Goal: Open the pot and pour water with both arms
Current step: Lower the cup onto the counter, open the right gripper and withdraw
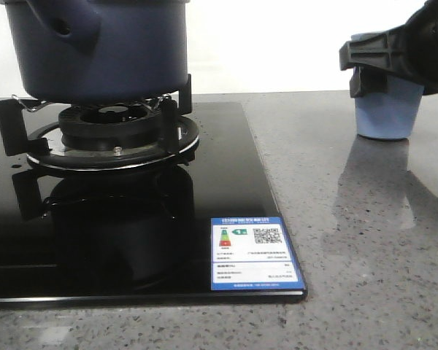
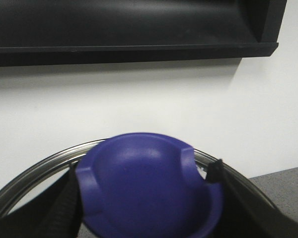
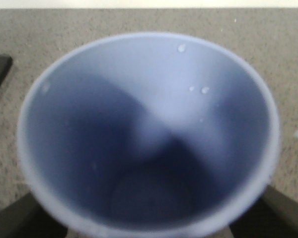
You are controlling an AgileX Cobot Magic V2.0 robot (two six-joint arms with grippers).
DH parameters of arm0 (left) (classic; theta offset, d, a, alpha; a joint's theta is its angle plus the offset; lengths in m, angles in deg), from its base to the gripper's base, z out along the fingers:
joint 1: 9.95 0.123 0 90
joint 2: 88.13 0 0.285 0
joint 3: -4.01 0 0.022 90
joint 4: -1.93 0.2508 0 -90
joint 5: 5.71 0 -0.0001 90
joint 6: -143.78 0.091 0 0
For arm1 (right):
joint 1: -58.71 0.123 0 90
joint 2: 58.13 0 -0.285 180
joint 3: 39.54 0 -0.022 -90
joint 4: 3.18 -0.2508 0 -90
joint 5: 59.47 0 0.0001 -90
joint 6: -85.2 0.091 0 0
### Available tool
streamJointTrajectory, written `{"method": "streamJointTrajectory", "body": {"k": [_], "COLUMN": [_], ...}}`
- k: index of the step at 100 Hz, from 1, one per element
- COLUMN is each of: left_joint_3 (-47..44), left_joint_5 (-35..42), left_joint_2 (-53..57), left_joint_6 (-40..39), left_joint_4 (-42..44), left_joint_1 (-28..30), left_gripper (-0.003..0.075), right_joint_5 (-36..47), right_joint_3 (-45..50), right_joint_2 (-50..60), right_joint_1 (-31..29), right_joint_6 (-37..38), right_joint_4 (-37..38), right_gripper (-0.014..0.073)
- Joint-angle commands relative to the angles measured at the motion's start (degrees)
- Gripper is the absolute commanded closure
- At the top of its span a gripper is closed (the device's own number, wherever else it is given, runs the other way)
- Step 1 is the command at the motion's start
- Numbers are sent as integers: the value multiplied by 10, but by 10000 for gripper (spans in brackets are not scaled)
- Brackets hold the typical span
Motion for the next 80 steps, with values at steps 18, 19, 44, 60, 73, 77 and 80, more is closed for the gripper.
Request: {"method": "streamJointTrajectory", "body": {"k": [18,19,44,60,73,77,80], "left_joint_3": [22,22,22,22,22,22,22], "left_joint_5": [67,67,68,68,68,68,68], "left_joint_2": [15,15,15,15,15,15,15], "left_joint_6": [-1,-1,-1,-1,-1,-1,-1], "left_joint_4": [1,1,1,1,1,1,1], "left_joint_1": [2,2,2,2,2,2,2], "left_gripper": [342,342,342,342,342,342,342], "right_joint_5": [-6,-6,8,19,19,19,19], "right_joint_3": [10,12,34,61,95,103,111], "right_joint_2": [37,39,75,106,146,159,173], "right_joint_1": [-4,-4,-4,-4,-4,-4,-4], "right_joint_6": [-3,-3,-3,-3,-3,-3,-3], "right_joint_4": [2,2,-21,-32,-41,-41,-41], "right_gripper": [113,113,113,114,114,114,114]}}
